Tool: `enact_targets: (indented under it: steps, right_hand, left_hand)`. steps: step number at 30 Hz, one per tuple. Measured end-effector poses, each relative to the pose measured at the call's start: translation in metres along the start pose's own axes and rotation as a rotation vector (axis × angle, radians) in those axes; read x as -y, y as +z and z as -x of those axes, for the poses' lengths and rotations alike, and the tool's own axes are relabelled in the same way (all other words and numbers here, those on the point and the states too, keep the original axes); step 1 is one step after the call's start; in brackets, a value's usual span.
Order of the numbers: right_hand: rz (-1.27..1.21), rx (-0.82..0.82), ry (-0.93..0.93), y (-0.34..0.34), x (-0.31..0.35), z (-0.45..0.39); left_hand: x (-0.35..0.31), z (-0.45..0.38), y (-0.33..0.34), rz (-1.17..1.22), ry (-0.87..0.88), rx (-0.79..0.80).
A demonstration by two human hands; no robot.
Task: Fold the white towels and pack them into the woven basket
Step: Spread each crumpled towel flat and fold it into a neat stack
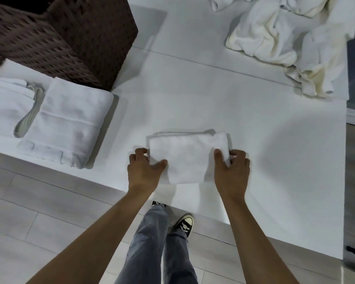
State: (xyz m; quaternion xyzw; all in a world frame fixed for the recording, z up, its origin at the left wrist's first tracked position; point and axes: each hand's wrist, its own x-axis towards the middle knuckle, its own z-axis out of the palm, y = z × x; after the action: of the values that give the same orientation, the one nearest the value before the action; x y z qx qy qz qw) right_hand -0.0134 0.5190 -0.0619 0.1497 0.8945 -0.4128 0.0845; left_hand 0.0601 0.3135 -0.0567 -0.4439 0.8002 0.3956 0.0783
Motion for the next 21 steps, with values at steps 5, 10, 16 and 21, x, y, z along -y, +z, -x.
enact_targets:
  steps: [5,10,16,21]
  right_hand:
    - [-0.110,0.176,0.234,-0.012,-0.014,0.022]
    - [-0.302,0.300,0.427,-0.027,-0.011,0.012]
    - [-0.450,0.385,0.435,-0.039,-0.002,0.019]
    - [-0.530,0.447,0.364,-0.039,0.028,0.031]
  left_hand:
    - [0.001,0.011,-0.002,0.063,-0.126,0.085]
    - [0.008,0.023,-0.012,0.203,-0.224,0.155]
    - [0.009,0.049,-0.032,0.327,-0.181,0.158]
    - [0.010,0.073,-0.064,0.392,-0.114,0.032]
